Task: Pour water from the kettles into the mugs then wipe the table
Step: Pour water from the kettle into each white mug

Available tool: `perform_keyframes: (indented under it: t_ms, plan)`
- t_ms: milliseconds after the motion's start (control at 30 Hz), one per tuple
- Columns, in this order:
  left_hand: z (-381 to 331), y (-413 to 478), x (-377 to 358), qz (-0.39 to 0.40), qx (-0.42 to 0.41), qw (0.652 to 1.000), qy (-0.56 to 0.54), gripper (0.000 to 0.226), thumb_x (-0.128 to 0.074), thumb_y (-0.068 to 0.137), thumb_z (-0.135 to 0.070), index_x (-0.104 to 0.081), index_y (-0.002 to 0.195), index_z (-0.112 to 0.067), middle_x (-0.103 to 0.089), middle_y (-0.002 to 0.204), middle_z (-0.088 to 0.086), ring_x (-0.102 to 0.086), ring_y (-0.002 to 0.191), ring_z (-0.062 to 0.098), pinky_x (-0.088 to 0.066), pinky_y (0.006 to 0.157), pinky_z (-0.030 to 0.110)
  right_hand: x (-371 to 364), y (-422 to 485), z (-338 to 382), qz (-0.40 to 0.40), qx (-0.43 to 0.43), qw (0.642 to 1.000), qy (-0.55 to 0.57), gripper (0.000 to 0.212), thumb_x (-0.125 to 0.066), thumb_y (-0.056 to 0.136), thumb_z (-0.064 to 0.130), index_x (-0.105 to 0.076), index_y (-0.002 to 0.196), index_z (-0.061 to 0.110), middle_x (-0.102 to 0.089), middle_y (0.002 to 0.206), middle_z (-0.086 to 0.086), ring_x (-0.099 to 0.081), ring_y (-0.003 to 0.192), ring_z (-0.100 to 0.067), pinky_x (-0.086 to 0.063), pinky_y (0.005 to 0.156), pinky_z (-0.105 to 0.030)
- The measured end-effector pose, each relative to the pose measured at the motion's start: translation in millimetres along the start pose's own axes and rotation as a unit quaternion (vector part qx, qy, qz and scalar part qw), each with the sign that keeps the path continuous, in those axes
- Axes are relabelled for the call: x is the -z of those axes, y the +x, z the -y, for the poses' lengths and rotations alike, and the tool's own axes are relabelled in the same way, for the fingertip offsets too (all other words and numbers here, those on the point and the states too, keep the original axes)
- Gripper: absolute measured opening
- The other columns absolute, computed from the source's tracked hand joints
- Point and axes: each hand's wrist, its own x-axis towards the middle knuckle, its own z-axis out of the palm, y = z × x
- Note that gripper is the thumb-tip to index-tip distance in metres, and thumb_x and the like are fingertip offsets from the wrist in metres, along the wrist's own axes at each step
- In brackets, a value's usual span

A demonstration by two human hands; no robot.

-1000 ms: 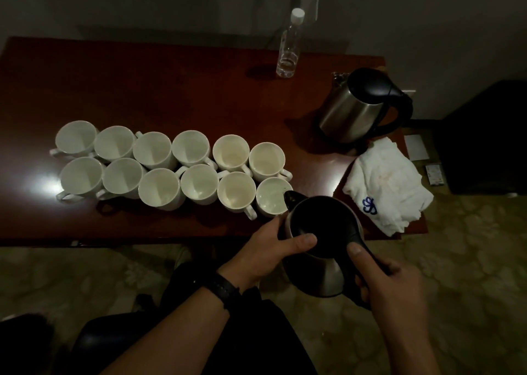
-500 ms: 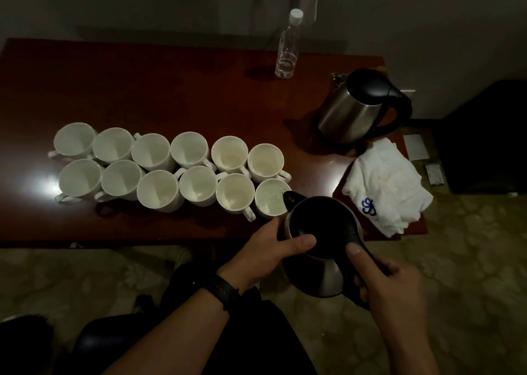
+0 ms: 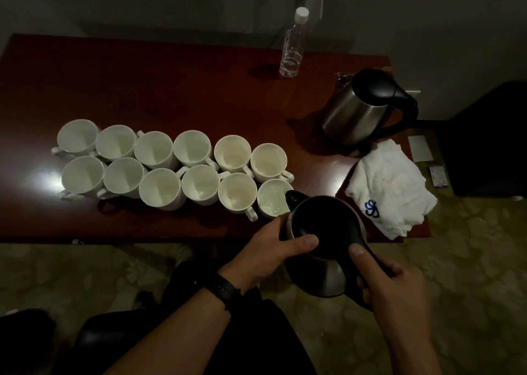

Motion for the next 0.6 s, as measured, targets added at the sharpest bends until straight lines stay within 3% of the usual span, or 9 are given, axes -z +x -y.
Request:
perform_keyframes:
  t_ms: [167,300,600]
  plan:
    - [0.7,-0.1,0.2,-0.003,0.0,1.0,-0.002,0.088,-0.09,0.055,-0.065,-0.063,0.131,-0.029,-0.072,0.128,-0.003,-0.066,0.123,0.018,-0.052,0.107,0.041,-0.1,1.0,-0.1,-0.001,-0.01,1.0,-0.002,0.064,-0.068,0.056,0.078,-0.064,0.049,0.015,-0.049,0.043,-0.006,-0.044,0.041,-0.018,-0.036,0.054,-0.037]
    - [-1.0,-1.4,0.0,-0.003,-0.003,1.0,-0.003,0.069,-0.087,0.064,-0.056,-0.065,0.126,-0.035,-0.073,0.126,-0.006,-0.067,0.12,0.015,-0.053,0.102,0.036,-1.1,-0.5,3.1,-0.002,-0.003,1.0,-0.003,0.056,-0.066,0.055,0.079,-0.069,0.051,0.023,-0.052,0.041,-0.001,-0.047,0.039,-0.012,-0.038,0.054,-0.035]
    - [-2.0,-1.1,0.4,0.0,-0.01,0.999,-0.034,0.056,-0.09,0.064,-0.051,-0.071,0.116,-0.04,-0.074,0.124,-0.002,-0.069,0.119,0.02,-0.054,0.099,0.035,-3.0,0.2,3.0,-0.008,-0.003,1.0,-0.002,0.061,-0.067,0.056,0.078,-0.068,0.055,0.018,-0.05,0.043,-0.001,-0.048,0.044,-0.015,-0.04,0.056,-0.038]
